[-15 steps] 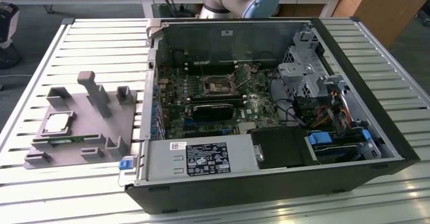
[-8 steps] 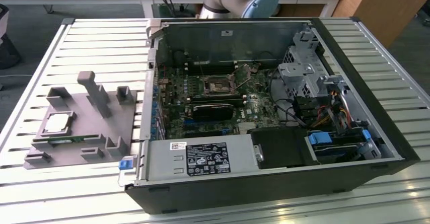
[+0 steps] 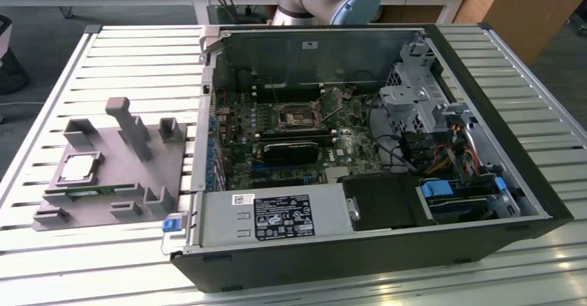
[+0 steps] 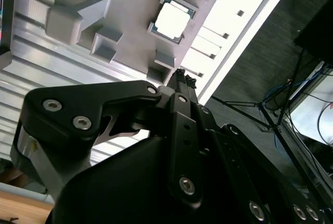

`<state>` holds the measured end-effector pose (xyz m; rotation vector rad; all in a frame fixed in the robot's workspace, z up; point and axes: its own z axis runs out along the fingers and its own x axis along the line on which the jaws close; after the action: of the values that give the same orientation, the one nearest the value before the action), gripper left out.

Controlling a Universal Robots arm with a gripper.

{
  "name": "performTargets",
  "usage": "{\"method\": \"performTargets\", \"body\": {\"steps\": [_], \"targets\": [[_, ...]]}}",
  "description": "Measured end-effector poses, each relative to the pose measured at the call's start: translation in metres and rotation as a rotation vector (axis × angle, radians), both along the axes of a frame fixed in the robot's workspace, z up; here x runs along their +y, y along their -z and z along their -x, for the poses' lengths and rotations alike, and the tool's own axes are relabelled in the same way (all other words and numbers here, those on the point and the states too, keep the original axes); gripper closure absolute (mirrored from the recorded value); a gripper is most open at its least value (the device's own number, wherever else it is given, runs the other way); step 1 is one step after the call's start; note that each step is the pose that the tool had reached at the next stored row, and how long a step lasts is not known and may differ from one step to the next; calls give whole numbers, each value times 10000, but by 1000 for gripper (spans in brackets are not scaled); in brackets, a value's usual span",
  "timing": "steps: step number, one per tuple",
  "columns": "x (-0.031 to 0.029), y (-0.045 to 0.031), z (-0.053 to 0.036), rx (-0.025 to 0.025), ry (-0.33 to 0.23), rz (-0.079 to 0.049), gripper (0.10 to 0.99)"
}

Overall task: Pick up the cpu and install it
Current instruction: 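Pick up the cpu and move it towards the insertion slot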

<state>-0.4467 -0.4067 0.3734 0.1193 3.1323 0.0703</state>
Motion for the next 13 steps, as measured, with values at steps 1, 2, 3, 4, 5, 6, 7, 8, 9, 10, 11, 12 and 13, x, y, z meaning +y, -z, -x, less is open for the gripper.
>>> {"method": "performTargets", "body": {"steps": [1,2,3,4,5,6,7,8,9,10,11,12,13], "targets": [[-9,20,0,-4,0,-4,980],[-20,35,1,-3,1,-5,980],[-31,50,2,-5,1,-8,980],[-37,67,3,-7,0,-12,980],[-41,86,5,-8,1,-14,980],[-43,104,8,-7,2,-14,980],[-44,122,10,-9,2,-15,980],[-45,138,11,-10,1,-16,980],[-47,150,13,-11,1,-16,980],[-47,157,14,-10,1,-15,980],[-48,162,14,-10,0,-15,980],[-48,168,15,-9,0,-14,980],[-48,173,15,-9,0,-15,980]]}}
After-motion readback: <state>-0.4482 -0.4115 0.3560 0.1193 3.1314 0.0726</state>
